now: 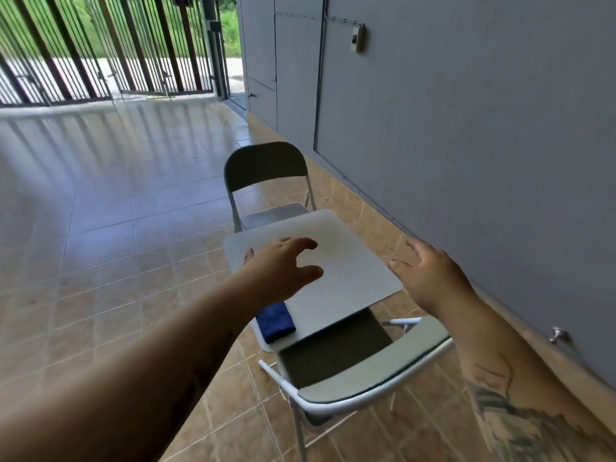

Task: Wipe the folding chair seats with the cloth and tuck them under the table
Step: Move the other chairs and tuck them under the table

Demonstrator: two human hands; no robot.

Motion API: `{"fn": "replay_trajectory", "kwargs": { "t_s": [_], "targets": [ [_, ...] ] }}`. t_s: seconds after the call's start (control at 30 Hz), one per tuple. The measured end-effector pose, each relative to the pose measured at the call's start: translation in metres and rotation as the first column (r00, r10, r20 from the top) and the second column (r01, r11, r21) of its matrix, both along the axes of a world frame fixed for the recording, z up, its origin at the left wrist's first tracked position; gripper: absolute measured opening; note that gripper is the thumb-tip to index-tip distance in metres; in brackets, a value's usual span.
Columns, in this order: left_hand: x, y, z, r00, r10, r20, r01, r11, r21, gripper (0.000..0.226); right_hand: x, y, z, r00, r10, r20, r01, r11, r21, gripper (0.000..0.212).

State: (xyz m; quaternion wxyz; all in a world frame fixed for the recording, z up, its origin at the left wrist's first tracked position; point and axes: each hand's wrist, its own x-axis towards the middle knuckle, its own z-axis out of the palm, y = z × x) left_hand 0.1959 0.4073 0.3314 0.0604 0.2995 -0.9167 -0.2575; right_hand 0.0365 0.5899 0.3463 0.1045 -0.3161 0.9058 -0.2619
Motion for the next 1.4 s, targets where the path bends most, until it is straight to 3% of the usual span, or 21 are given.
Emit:
{"fn": "replay_trajectory", "kwargs": {
  "t_s": [0.17,0.27,0.4,0.47,0.53,0.63,0.73,1.4],
  "targets": [
    [-0.024,0.038,-0.064,0.991,0.118,0.064,-0.127,0.977,0.170,0.036,-0.063,0.028,-0.066,0.983,0.066,0.171,-0.084,0.991,0.104,0.046],
    [-0.031,0.078,-0.102,0.984,0.149,0.093,-0.174,0.893,0.414,0.044,-0.115,0.043,-0.100,0.950,0.202,0.240,-0.256,0.941,0.221,0.044],
    [-0.036,0.135,-0.154,0.946,0.032,0.322,-0.216,0.805,0.553,0.077,-0.165,0.073,-0.139,0.884,0.341,0.319,-0.460,0.750,0.474,0.059],
    [-0.038,0.153,-0.178,0.917,0.062,0.394,-0.283,0.796,0.534,0.087,-0.178,0.085,-0.160,0.836,0.451,0.313,-0.546,0.619,0.565,0.066],
    [-0.040,0.164,-0.199,0.897,0.113,0.427,-0.317,0.837,0.446,0.087,-0.186,0.092,-0.180,0.795,0.524,0.306,-0.594,0.567,0.570,0.064],
    [-0.040,0.166,-0.215,0.902,0.173,0.395,-0.301,0.908,0.291,0.070,-0.190,0.095,-0.202,0.781,0.587,0.214,-0.602,0.616,0.508,0.058],
    [-0.036,0.160,-0.220,0.906,0.172,0.386,-0.276,0.933,0.231,0.062,-0.189,0.090,-0.213,0.791,0.594,0.146,-0.590,0.679,0.437,0.053],
    [-0.038,0.161,-0.222,0.918,0.155,0.365,-0.247,0.944,0.219,0.069,-0.193,0.118,-0.237,0.847,0.526,0.081,-0.522,0.790,0.322,0.039]
  ]
}}
